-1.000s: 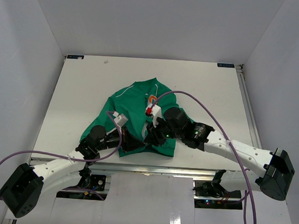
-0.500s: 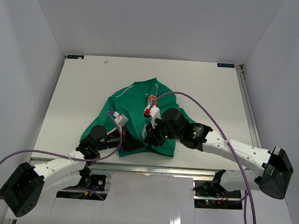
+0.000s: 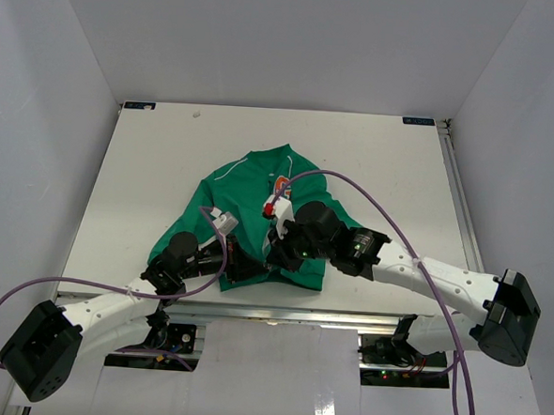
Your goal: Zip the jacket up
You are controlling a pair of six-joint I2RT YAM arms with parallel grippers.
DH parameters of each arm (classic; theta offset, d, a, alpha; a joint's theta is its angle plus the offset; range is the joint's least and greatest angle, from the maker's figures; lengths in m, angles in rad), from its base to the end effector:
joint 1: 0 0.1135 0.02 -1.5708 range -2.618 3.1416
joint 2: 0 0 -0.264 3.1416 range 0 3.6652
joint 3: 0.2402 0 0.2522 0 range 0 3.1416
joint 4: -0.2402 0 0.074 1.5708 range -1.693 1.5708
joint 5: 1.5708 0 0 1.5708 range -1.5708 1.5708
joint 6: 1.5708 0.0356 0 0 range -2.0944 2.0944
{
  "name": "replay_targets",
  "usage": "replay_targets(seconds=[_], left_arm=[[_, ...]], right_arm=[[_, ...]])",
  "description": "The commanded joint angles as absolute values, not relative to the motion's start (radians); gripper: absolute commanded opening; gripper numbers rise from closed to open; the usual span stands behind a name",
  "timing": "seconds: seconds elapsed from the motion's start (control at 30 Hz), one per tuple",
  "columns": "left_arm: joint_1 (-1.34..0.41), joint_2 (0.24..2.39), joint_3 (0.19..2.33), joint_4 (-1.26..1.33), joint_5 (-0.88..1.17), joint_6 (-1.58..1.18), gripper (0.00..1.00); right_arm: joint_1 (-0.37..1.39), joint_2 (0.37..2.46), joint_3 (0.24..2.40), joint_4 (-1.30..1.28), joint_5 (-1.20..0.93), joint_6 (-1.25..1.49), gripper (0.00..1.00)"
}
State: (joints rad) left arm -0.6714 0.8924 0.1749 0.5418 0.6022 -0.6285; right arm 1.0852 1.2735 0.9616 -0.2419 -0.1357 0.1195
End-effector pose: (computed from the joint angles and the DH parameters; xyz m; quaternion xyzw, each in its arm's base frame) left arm 0.1285 -0.1278 0.1851 0.2062 0.7277 -0.5522 0.3508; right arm 0.1298 0.2562 0.2904 -0.4339 0.7565 0.3240 0.3667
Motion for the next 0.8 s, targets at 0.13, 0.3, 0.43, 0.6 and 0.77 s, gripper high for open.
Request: replay_targets(seconds=[0.13, 0.3, 0.43, 0.6, 0.77], left_arm=[[-0.675, 0.86, 0.204, 0.558, 0.62, -0.629, 0.0], [-0.676, 0.856, 0.206, 0.55, 0.63, -0.624, 0.0], [-0.676, 0.855, 0.205, 0.554, 0.634, -0.621, 0.0], [-0.676, 0.868, 0.202, 0.56, 0.643, -0.622, 0.0], [-0.676, 0.879, 0.201, 0.567, 0.65, -0.625, 0.0]], right_arm=[[1.098, 1.294, 1.015, -0.22, 0.039, 0.122, 0.08], [1.098, 1.305, 1.03, -0.177, 0.143, 0.142, 0.08], [1.095, 1.321, 1.035, -0.138, 0.161, 0.148, 0.08], [1.097, 1.323, 1.014, -0.079, 0.175, 0.153, 0.08], [1.095, 1.332, 1.004, -0.029, 0.169, 0.136, 0.08]])
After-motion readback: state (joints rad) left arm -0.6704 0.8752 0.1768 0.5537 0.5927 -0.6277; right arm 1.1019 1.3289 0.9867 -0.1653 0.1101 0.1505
